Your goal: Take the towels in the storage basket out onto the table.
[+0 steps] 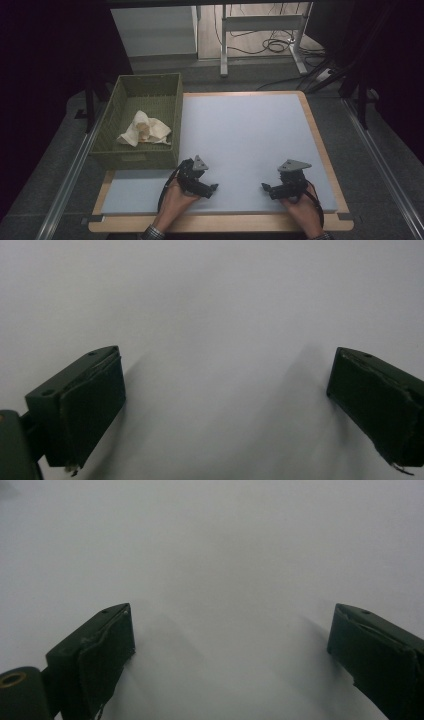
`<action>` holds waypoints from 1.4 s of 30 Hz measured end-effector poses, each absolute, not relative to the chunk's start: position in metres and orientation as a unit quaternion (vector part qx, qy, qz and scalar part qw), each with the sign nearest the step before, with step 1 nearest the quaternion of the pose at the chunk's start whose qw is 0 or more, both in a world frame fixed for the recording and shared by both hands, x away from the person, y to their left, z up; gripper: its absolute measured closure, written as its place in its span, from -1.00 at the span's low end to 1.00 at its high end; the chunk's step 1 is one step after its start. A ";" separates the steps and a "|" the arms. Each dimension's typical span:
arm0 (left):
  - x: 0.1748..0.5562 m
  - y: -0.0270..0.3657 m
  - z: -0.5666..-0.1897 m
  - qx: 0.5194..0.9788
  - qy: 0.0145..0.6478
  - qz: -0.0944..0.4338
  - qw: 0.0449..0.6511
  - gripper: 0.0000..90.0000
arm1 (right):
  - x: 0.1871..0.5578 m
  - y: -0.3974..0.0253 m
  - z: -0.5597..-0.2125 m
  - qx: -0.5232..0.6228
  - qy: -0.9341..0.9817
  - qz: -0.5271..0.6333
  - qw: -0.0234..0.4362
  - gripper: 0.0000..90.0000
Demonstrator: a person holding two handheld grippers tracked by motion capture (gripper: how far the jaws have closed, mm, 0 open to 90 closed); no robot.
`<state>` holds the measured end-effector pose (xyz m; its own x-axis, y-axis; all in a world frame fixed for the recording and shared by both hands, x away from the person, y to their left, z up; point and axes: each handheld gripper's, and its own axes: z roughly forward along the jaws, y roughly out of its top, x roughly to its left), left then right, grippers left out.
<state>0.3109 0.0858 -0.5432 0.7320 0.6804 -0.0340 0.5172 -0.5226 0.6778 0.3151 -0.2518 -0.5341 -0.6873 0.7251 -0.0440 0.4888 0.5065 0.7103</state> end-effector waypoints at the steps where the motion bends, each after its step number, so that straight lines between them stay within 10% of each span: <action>1: 0.311 0.085 -0.543 0.864 0.347 0.115 0.347 -0.95 | 0.315 -0.252 -0.534 0.357 0.851 0.346 0.171 -0.89; 42: 0.346 0.055 -0.474 0.891 0.319 0.112 0.302 -0.94 | 0.315 -0.252 -0.534 0.356 0.851 0.346 0.171 -0.89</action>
